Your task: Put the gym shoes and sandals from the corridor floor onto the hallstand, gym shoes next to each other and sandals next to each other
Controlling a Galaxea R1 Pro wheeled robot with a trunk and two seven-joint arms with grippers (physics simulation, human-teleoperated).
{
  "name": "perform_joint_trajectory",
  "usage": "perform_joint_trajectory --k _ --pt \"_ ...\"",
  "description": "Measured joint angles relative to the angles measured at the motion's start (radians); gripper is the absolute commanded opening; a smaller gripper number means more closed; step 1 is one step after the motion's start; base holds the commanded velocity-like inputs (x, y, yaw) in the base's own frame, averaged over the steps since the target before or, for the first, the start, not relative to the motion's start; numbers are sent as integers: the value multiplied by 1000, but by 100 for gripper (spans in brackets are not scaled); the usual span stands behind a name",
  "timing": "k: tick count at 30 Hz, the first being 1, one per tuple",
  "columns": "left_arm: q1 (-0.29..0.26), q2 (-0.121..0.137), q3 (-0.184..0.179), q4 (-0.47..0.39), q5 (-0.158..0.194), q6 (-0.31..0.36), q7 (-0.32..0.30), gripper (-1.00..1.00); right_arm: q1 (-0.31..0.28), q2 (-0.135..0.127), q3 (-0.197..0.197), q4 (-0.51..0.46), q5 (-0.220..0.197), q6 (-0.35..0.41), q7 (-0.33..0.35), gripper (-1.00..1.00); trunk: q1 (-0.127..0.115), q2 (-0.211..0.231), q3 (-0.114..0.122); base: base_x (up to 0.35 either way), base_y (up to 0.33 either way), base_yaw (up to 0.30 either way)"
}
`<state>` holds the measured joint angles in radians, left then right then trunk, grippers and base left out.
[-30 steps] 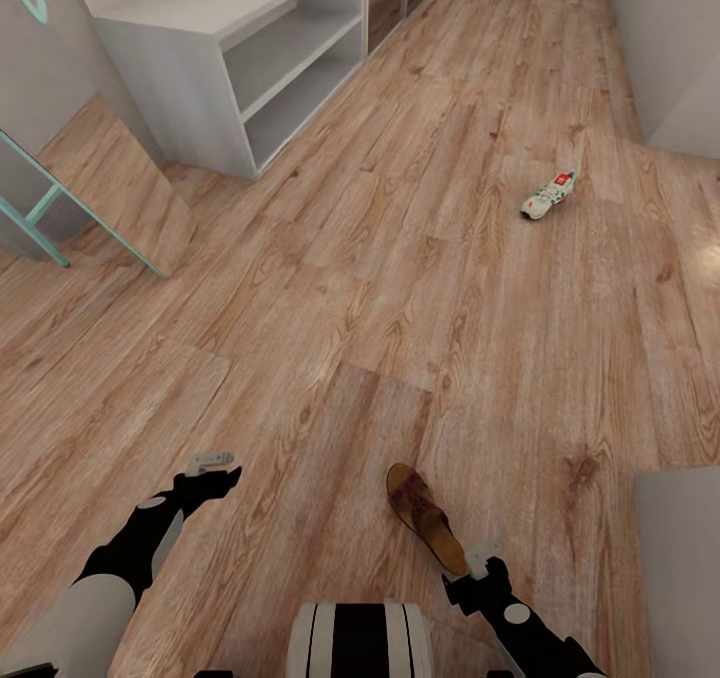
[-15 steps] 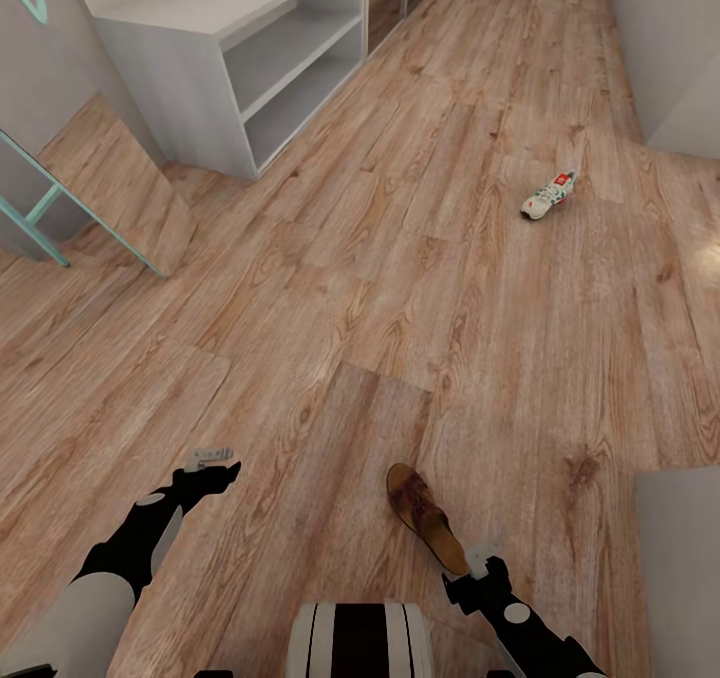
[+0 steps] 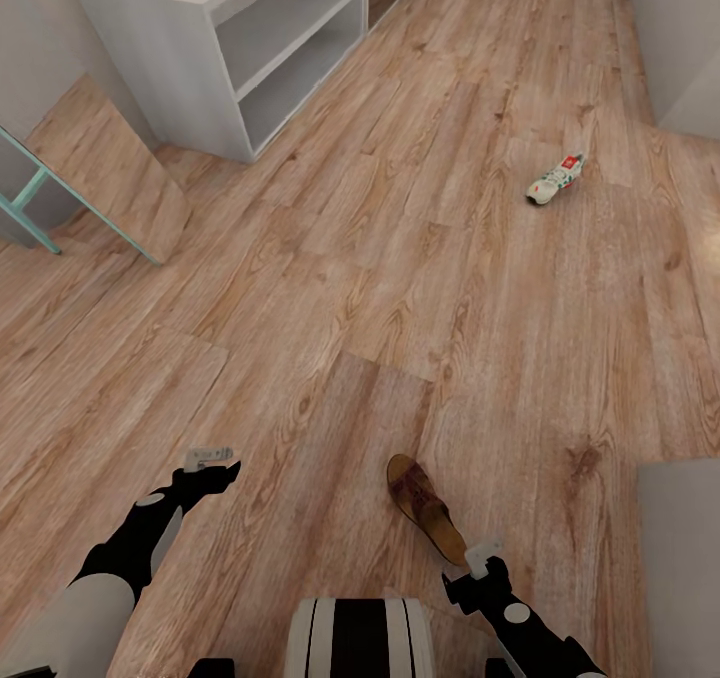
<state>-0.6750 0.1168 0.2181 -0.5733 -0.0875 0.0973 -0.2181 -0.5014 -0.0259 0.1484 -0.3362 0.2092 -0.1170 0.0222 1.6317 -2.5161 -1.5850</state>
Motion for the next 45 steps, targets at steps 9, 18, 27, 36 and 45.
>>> perform_joint_trajectory --k 9,18,27,36,45 --pt "0 1 1 0 0 0 0 100 0 0 0 0 0 0 0 100 0 0 0 0 0 0" --pt "-3 0 1 -2 0 0 0 100 0 0 0 0 0 0 0 100 0 0 0 52 14 0" --pt "-1 1 0 -1 0 0 0 100 0 0 -1 0 0 0 0 100 0 0 0 10 4 0" --pt "-1 -1 1 0 1 0 0 100 0 0 -1 0 0 1 0 100 0 0 0 53 71 0" --pt "0 0 1 0 0 0 0 100 0 0 -1 0 0 1 0 100 0 0 0 8 12 0"
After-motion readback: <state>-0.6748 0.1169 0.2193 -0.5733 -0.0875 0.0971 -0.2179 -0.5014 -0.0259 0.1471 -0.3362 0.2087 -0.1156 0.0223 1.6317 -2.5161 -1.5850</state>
